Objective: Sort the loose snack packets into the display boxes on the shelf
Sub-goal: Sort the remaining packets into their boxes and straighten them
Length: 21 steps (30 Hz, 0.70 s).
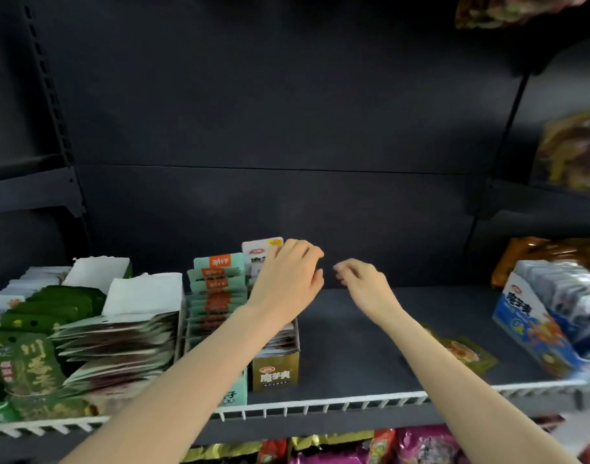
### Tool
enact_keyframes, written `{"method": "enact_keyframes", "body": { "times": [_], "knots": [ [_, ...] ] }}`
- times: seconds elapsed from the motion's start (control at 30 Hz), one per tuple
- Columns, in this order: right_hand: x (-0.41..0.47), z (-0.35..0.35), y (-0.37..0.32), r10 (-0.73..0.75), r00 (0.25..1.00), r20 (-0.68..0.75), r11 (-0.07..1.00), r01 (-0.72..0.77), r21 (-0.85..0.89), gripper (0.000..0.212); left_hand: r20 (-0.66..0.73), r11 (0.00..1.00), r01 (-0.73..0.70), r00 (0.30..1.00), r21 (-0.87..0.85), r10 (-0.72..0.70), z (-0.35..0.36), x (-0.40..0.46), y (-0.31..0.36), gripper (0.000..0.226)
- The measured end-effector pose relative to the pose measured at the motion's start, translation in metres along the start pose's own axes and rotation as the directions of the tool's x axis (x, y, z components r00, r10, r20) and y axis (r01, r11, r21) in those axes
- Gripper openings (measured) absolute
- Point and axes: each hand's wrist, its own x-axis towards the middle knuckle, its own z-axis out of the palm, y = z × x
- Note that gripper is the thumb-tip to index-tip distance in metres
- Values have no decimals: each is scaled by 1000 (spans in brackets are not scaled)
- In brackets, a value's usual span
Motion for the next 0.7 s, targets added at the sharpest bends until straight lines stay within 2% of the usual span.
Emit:
{"method": "enact_keyframes", "body": {
  "times": [0.1,0.2,0.3,0.43,0.5,0.6,0.7],
  "knots": [
    [-16,-27,37,131,991,20,954,-120,-274,36,124,996,-6,992,-89,18,31,-2,40,32],
    [-30,-46,81,379,923,59,808,-299,-507,49,366,958,156,929,-238,-61,71,-2,73,33],
    [-41,-59,108,506,861,42,708,-387,-591,53,539,826,411,827,-387,-159,102,0,95,32],
    [-42,-63,114,476,873,109,741,-331,-584,51,695,682,630,676,-372,-245,132,6,112,29],
    [-36,-59,115,451,885,114,767,-320,-556,51,746,564,729,608,-388,-272,149,9,117,28],
    [-27,-51,119,414,898,148,802,-282,-526,55,799,325,853,506,-409,-325,159,16,119,20],
    [-21,-50,121,379,914,145,820,-259,-510,60,835,97,907,417,-411,-360,160,22,114,34]
  ]
}}
